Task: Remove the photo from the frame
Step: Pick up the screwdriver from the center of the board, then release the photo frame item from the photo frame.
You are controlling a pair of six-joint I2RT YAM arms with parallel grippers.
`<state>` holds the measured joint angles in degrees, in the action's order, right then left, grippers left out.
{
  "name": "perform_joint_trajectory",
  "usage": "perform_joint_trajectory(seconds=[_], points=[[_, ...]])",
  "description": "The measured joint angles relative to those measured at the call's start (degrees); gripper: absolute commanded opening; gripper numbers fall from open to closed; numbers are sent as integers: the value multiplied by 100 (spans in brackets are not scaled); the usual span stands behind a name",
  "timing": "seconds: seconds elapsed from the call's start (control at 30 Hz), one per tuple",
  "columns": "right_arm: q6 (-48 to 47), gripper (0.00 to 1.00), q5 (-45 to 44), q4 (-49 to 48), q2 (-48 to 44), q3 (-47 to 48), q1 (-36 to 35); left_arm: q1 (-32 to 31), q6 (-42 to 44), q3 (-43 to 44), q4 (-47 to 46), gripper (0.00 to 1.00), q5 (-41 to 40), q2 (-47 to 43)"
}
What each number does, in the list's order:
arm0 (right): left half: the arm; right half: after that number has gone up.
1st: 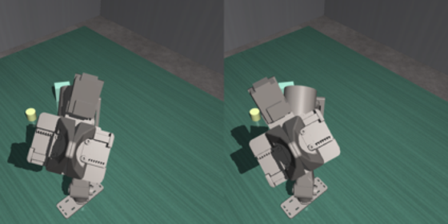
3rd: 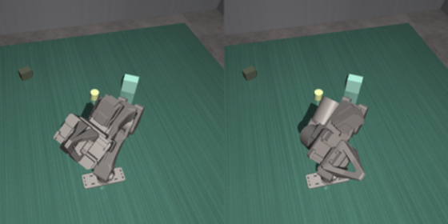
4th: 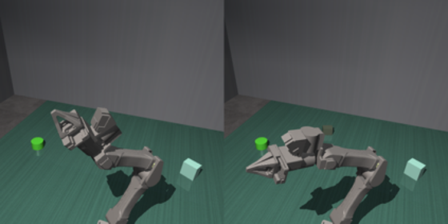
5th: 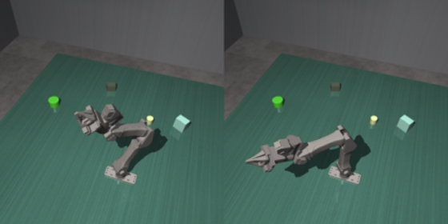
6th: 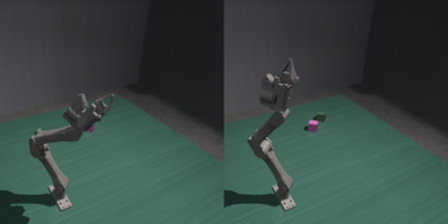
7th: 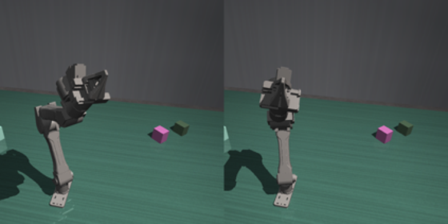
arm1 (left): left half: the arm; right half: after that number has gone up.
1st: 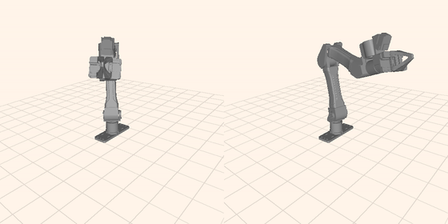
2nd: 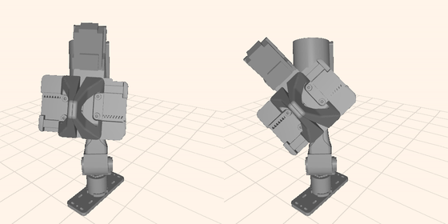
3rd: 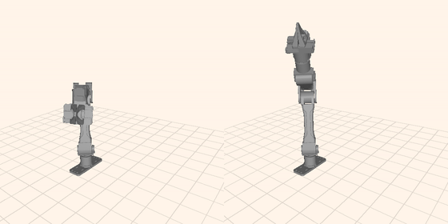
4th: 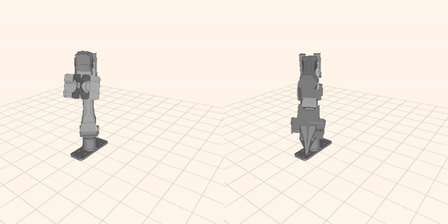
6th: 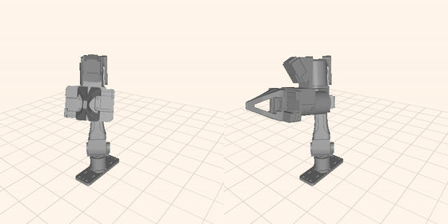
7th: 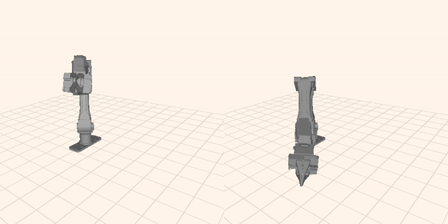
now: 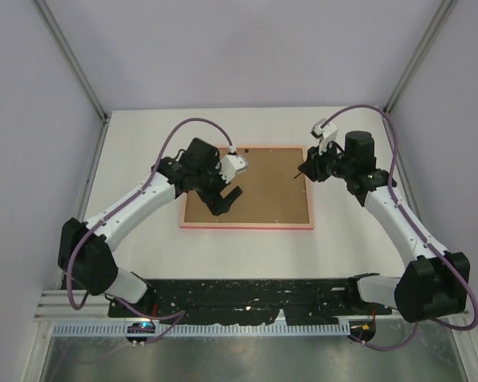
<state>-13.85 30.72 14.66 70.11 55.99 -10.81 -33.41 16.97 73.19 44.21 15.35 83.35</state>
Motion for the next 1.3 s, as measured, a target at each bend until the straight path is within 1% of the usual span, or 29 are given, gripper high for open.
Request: perform_joint_trajectory(seconds=[0.07, 0.2, 0.33, 0.4, 0.53, 0.63, 0.8, 1.07, 1.2, 1.3], points=[[52, 8, -195, -55, 94, 0, 105, -195, 74, -42, -133, 100, -125, 188], [70, 8, -525, -155, 63, -33, 140, -450, 243, -39, -501, 100, -79, 566], [94, 8, -927, -326, 70, -42, 138, -601, 302, 164, -734, 100, 0, 1178], [98, 8, -1102, -302, 223, 70, 138, -675, 321, 188, -876, 100, 17, 1412], [210, 8, -1311, -289, 831, 446, 138, -876, 415, 181, -1047, 99, 20, 1650], [339, 8, -1394, -267, 1147, 551, 138, -1141, 555, 72, -1314, 95, 15, 1655], [374, 8, -1458, -293, 1198, 522, 138, -1440, 728, -201, -1648, 88, -2, 1655], [385, 8, -1451, -404, 1115, 192, 166, -1845, 868, -295, -2065, 80, -522, 1947], [387, 7, -1375, -35, 1220, 573, 168, -1956, 929, -295, -2124, 75, -734, 2218], [350, 8, -1261, 122, 1458, 1139, 184, -1985, 942, -295, -2129, 68, -787, 2337]])
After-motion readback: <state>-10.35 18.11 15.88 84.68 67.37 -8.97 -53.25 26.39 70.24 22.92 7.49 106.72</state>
